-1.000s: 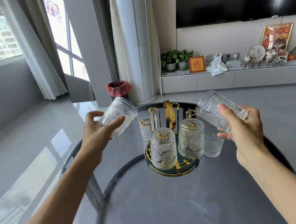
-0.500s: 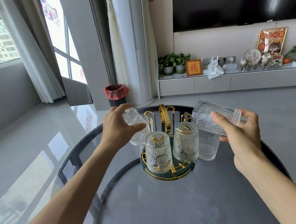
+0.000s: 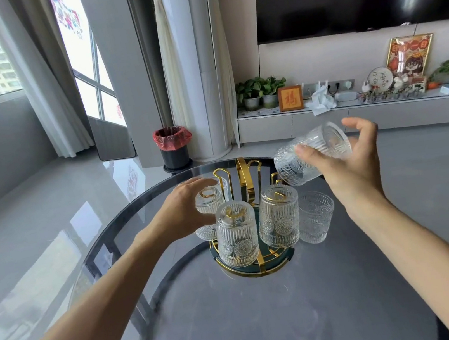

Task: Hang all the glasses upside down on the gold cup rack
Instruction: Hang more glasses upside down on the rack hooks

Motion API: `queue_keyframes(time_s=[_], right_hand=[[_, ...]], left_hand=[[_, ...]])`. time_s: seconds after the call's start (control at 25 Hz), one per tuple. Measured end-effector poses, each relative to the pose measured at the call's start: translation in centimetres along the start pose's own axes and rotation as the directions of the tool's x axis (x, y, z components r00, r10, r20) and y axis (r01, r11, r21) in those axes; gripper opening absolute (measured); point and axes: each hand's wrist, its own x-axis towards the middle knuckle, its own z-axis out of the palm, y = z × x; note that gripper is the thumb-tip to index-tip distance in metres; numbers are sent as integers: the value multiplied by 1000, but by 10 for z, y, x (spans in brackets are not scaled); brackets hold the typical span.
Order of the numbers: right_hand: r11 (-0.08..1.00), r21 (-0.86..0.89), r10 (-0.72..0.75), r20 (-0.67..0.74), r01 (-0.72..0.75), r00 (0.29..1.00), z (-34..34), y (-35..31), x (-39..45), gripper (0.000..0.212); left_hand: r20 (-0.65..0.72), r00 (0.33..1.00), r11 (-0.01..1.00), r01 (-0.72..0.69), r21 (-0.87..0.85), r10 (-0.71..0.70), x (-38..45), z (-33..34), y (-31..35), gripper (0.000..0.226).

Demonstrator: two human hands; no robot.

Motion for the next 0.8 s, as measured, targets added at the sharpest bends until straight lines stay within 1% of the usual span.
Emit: queue_keyframes(time_s=[0.04,0.12,0.24,0.32,0.4,0.56,0.68,0.8], right_hand=[[996,-78,-44,-5,44,999,4,-4,7,74],[966,-234,-108,29,112,994,13,-9,17,73],[911,-382,-115,133,158,984,27,-7,25,69],[898,-413,-80,185,151,979,35,-3,28,68],[893,-428,-39,233,138,972,42,0,32,66],[844,-513,60,375,153,925,50,12,33,63],[822,-554,140,421,133,896,51,23,31,52],[822,-558,191,455,112,870,53,27,30,42]], left_hand=[[12,1000,1000,-1,-8,1,-1,-2,-1,71],[36,999,998,30,-54,-28,-3,-6,-4,70],[66,992,983,113,-142,-105,-8,-13,-6,68],[42,988,975,151,-162,-146,-10,-17,-6,64],[-6,987,972,156,-177,-160,-9,-20,-6,58],[-78,976,953,177,-247,-202,-8,-20,-3,55],[-131,964,939,184,-291,-230,-9,-15,3,50],[-187,961,950,148,-276,-204,-7,-13,15,42]])
